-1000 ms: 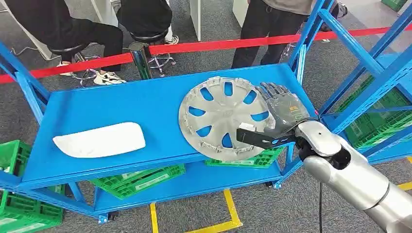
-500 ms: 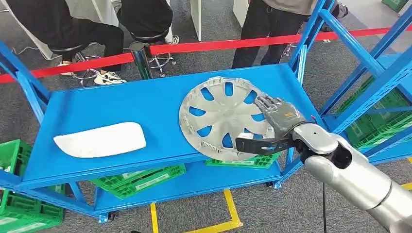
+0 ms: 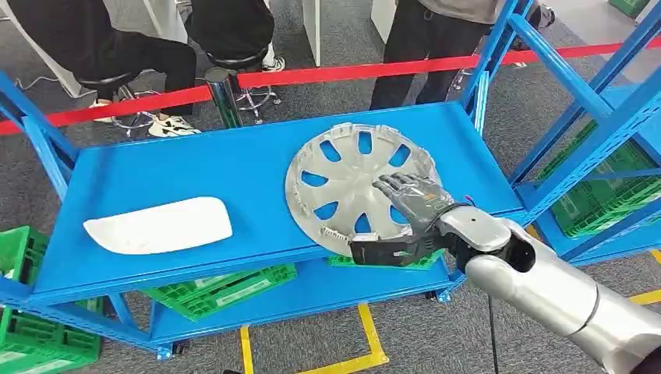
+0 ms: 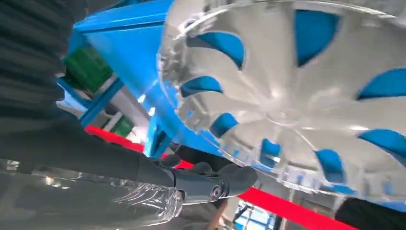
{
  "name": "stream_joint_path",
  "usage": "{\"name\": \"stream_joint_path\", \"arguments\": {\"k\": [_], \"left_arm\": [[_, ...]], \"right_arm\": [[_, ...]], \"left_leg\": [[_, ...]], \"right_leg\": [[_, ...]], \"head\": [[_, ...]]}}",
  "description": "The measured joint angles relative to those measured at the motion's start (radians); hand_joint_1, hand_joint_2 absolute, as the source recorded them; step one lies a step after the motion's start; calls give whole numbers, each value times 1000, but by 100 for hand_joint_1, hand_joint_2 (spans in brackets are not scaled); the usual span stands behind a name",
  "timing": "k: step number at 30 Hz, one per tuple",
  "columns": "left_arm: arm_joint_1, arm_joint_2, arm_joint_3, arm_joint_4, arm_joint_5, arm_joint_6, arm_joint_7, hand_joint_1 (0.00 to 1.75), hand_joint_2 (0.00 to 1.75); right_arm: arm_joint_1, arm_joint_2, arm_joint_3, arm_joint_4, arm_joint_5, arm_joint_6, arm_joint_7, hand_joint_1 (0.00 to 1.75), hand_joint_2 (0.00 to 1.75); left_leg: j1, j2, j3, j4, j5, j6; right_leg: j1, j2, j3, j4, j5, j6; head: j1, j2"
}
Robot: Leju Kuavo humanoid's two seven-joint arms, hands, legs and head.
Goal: Take the parts from the cabinet and place them on the table.
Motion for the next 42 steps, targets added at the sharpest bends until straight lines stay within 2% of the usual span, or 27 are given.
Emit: {"name": "stream_joint_path", "arguments": {"k": [8, 18, 26, 42], "left_arm": [[0, -2, 0, 0, 3, -2, 8, 0, 0], [0, -3, 0, 0, 9, -4, 25, 0, 0], [0, -3, 0, 0, 19, -4, 39, 0, 0], [0, -3, 0, 0, 22, -4, 39, 0, 0]], "right_arm": [[-24, 37, 70, 35, 32, -16, -41, 0, 175], [-23, 57, 128, 80, 42, -18, -45, 0, 175], [-21, 67, 164, 128, 1, 54, 10, 0, 175], [-18, 75, 195, 185, -9, 61, 23, 0, 175]], "left_leg": [[0, 0, 0, 0, 0, 0], [0, -3, 1, 0, 0, 0], [0, -8, 1, 0, 0, 0], [0, -12, 1, 0, 0, 0]], "right_leg": [[0, 0, 0, 0, 0, 0], [0, 0, 0, 0, 0, 0], [0, -1, 0, 0, 0, 0], [0, -3, 0, 0, 0, 0]], "head": [[1, 0], [1, 0], [1, 0], [1, 0]]}}
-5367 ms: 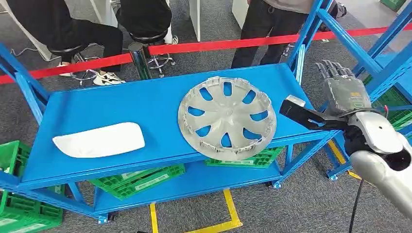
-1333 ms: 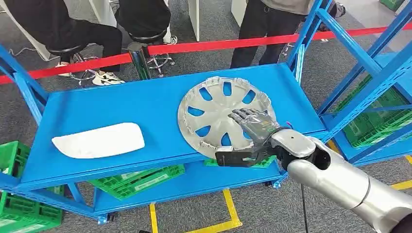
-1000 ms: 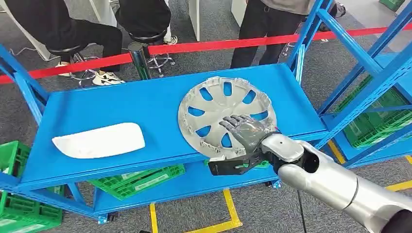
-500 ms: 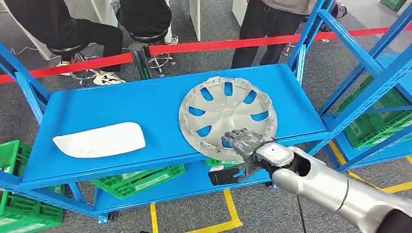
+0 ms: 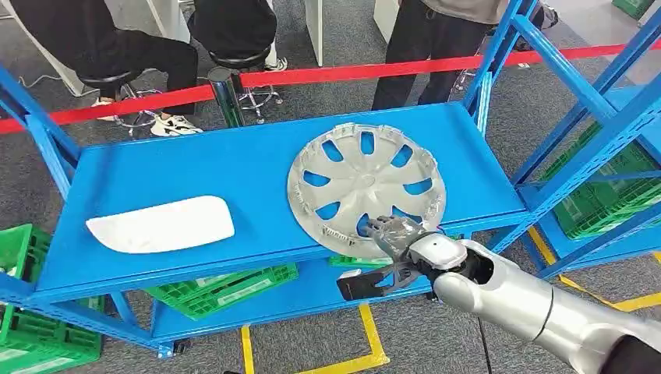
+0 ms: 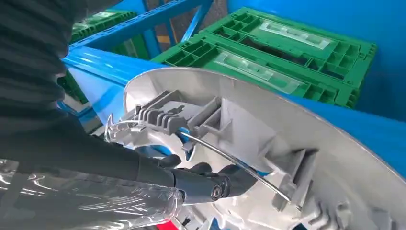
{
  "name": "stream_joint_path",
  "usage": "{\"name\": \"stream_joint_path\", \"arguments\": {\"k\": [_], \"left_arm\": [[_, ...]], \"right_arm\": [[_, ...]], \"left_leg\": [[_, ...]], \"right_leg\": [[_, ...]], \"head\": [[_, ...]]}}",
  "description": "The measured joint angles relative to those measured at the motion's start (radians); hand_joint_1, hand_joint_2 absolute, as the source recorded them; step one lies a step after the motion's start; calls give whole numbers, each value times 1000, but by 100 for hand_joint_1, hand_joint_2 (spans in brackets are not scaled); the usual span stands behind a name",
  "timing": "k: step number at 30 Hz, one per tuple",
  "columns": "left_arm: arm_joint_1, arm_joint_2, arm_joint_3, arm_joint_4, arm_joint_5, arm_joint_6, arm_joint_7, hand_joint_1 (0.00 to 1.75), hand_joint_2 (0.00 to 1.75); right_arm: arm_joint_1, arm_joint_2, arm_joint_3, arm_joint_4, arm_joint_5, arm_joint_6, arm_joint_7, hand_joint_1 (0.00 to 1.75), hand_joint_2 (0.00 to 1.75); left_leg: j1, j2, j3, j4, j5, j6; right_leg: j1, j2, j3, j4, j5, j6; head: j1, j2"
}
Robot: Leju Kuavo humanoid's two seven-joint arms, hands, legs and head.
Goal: Take the parts from the cabinet and place them on the table.
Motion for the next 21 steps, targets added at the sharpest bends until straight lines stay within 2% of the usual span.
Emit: {"name": "stream_joint_path", "arguments": {"k": [10, 11, 12, 21], "left_arm": [[0, 0, 0, 0, 0, -1, 6, 0, 0], [0, 0, 0, 0, 0, -3, 8, 0, 0], [0, 0, 0, 0, 0, -6, 9, 0, 0], [0, 0, 0, 0, 0, -15, 28, 0, 0]], "right_arm": [[0, 2, 10, 24, 9, 11, 17, 0, 175], [0, 0, 13, 26, 21, 10, 17, 5, 175], [0, -2, 14, 27, 33, 8, 17, 175, 175], [-5, -7, 13, 39, 92, -7, -3, 175, 175]], "left_leg": [[0, -1, 0, 0, 0, 0], [0, -2, 0, 0, 0, 0], [0, -2, 0, 0, 0, 0], [0, -5, 1, 0, 0, 0]], "right_leg": [[0, 0, 0, 0, 0, 0], [0, 0, 0, 0, 0, 0], [0, 0, 0, 0, 0, 0], [0, -1, 1, 0, 0, 0]], "head": [[0, 0], [0, 0], [0, 0], [0, 0]]}}
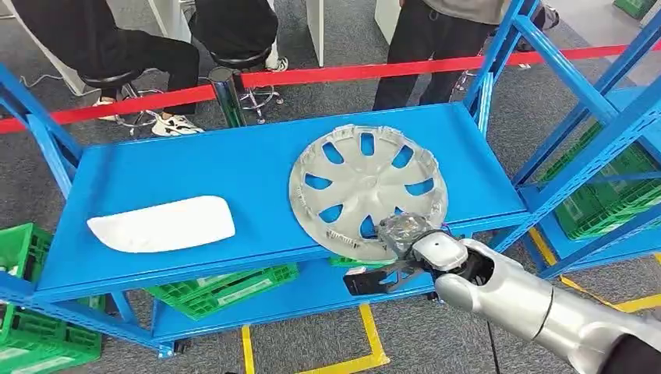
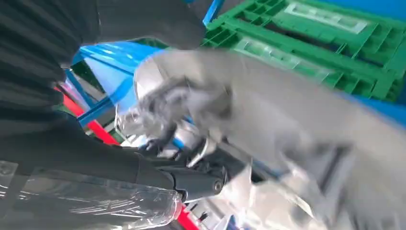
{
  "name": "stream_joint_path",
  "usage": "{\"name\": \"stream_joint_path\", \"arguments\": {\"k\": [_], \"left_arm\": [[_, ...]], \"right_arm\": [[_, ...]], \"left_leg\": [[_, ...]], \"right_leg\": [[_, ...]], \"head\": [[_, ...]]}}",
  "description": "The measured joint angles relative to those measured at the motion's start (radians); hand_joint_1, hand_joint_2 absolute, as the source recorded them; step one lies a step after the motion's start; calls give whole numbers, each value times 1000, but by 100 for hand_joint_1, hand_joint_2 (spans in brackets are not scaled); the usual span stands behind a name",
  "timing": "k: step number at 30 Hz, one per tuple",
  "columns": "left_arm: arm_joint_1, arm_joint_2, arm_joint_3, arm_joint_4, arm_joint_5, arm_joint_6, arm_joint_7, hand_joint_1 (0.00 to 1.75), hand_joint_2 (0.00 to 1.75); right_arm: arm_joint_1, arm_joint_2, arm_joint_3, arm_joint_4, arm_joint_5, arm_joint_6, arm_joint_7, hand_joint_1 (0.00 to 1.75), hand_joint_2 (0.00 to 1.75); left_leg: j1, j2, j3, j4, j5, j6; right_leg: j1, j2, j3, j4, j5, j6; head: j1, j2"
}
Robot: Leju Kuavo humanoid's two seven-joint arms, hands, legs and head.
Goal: Take the parts from the cabinet and place them on the table.
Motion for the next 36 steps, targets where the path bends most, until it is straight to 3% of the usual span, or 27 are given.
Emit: {"name": "stream_joint_path", "arguments": {"k": [36], "left_arm": [[0, 2, 0, 0, 0, 2, -5, 0, 0]], "right_arm": [[-1, 5, 0, 19, 1, 3, -28, 175, 175]], "left_leg": [[0, 2, 5, 0, 1, 0]], "right_leg": [[0, -1, 6, -1, 0, 0]], "head": [[0, 0]]}}
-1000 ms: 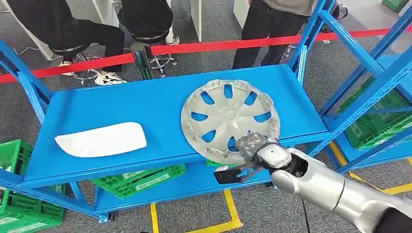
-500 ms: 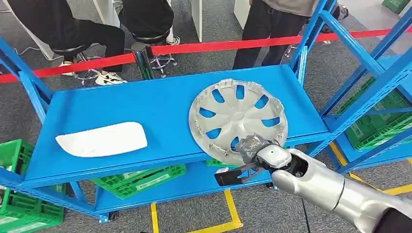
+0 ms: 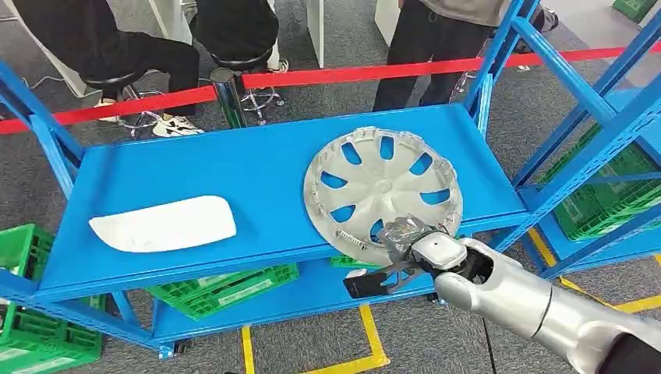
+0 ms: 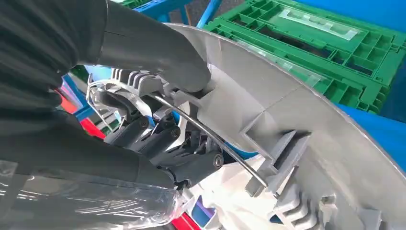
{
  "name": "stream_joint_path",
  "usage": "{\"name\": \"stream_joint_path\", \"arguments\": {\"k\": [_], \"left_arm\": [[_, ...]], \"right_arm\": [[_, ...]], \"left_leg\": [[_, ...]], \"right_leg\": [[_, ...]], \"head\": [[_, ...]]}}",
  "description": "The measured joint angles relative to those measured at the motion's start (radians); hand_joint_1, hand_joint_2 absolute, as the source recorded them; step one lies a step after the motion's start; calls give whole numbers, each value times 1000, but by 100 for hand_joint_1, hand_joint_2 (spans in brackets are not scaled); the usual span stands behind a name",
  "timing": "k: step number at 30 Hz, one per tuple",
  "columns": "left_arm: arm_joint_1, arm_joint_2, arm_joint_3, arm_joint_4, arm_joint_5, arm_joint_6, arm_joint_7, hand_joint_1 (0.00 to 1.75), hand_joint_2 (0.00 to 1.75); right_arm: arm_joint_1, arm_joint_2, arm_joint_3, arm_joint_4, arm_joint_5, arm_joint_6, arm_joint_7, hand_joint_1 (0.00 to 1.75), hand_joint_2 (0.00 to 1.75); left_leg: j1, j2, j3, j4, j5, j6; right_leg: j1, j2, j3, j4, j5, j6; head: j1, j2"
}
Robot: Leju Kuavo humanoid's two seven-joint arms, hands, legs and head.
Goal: Take the parts from the cabinet and place them on the table.
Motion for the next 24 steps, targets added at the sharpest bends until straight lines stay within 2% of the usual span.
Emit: {"name": "stream_joint_path", "arguments": {"k": [10, 13, 14, 19, 21, 22, 23, 24], "left_arm": [[0, 0, 0, 0, 2, 4, -3, 0, 0], [0, 0, 0, 0, 3, 6, -8, 0, 0], [0, 0, 0, 0, 5, 8, -11, 0, 0], [0, 0, 0, 0, 7, 18, -17, 0, 0], [0, 0, 0, 0, 7, 19, -18, 0, 0], [0, 0, 0, 0, 7, 21, -19, 0, 0], [0, 0, 0, 0, 7, 27, -27, 0, 0], [0, 0, 0, 0, 5, 32, -36, 0, 0]], "right_arm": [[-1, 0, 0, 0, 1, 0, -1, 175, 175], [1, 0, 0, 1, -2, -21, -5, 175, 175], [6, 0, -3, 2, -9, -42, -9, 175, 175], [45, 0, -62, -2, -79, -287, -34, 175, 175], [51, 0, -84, -6, -86, -312, -38, 175, 175], [57, 0, -90, -8, -110, -330, -57, 175, 175], [91, 2, -113, -15, -176, -393, -116, 175, 175], [142, 1, -149, -31, -275, -489, -206, 175, 175]], "left_leg": [[0, 0, 0, 0, 0, 0], [0, 0, 0, 0, 0, 0], [0, 0, 0, 0, 0, 0], [0, 0, 0, 0, 0, 0], [0, 0, 0, 0, 0, 0], [0, -1, 2, 0, 0, 0], [1, -6, 2, 0, 0, 0], [2, -11, 2, 0, 0, 0]], "right_leg": [[0, 0, 0, 0, 0, 0], [0, 0, 0, 0, 0, 0], [0, 0, 0, 0, 0, 0], [0, 0, 0, 0, 0, 0], [0, 0, 0, 0, 0, 0], [0, 0, 0, 0, 0, 0], [1, -2, 1, -1, 0, 0], [2, -5, 3, -1, 0, 0]], "head": [[0, 0], [0, 0], [0, 0], [0, 0], [0, 0], [0, 0], [-3, 0], [-3, 0]]}}
